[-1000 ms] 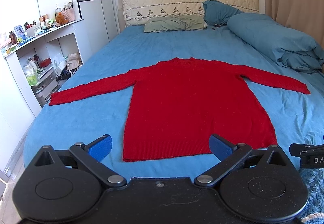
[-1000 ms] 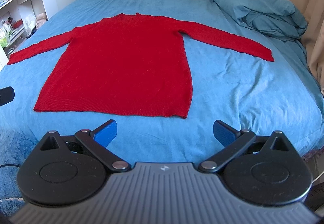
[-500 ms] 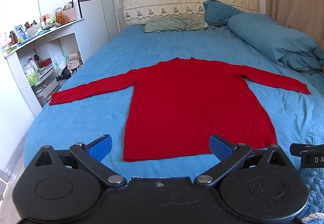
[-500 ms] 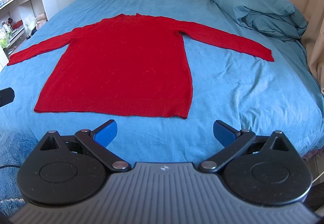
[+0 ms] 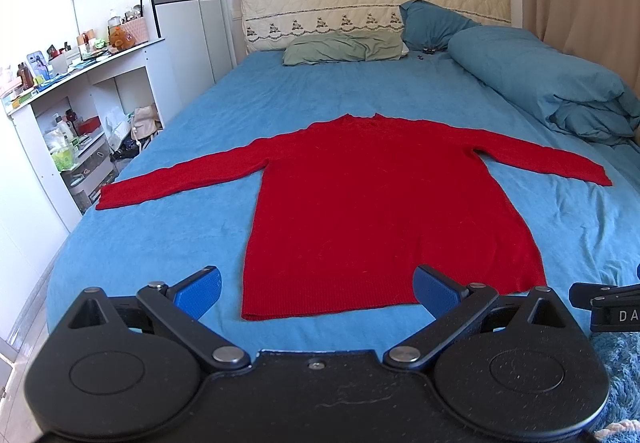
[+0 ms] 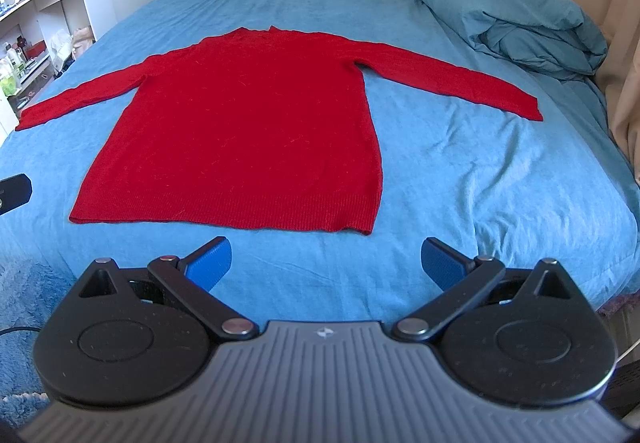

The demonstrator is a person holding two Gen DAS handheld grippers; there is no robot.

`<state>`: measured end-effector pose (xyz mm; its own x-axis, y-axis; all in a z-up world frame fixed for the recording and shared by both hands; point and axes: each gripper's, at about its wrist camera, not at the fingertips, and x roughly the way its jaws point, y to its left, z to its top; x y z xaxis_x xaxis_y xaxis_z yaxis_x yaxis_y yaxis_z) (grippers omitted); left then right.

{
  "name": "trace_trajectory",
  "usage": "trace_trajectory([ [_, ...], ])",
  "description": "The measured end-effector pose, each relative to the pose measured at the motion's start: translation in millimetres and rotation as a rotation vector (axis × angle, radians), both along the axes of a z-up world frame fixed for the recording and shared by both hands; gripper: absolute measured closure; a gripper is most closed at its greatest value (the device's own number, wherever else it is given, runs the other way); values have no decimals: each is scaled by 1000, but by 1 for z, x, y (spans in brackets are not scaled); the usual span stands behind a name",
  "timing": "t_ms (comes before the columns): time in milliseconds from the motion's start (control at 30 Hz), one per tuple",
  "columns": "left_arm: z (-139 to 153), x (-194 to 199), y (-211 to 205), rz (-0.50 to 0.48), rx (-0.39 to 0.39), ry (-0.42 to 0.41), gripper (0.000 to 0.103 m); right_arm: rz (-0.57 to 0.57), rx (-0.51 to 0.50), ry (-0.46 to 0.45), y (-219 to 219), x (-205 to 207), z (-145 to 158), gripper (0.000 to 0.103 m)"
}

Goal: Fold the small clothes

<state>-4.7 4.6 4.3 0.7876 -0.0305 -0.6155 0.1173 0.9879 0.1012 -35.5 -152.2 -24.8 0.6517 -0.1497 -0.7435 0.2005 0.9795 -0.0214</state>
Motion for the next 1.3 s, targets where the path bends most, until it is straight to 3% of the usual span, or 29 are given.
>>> trace_trajectory([
  [967,2,0,3,7,-13,12,0,0,0,-8,4,3,8,0],
  [1300,38,59,-22,-38,-42,-58,0,-86,31,-83,-53,37,42,0],
])
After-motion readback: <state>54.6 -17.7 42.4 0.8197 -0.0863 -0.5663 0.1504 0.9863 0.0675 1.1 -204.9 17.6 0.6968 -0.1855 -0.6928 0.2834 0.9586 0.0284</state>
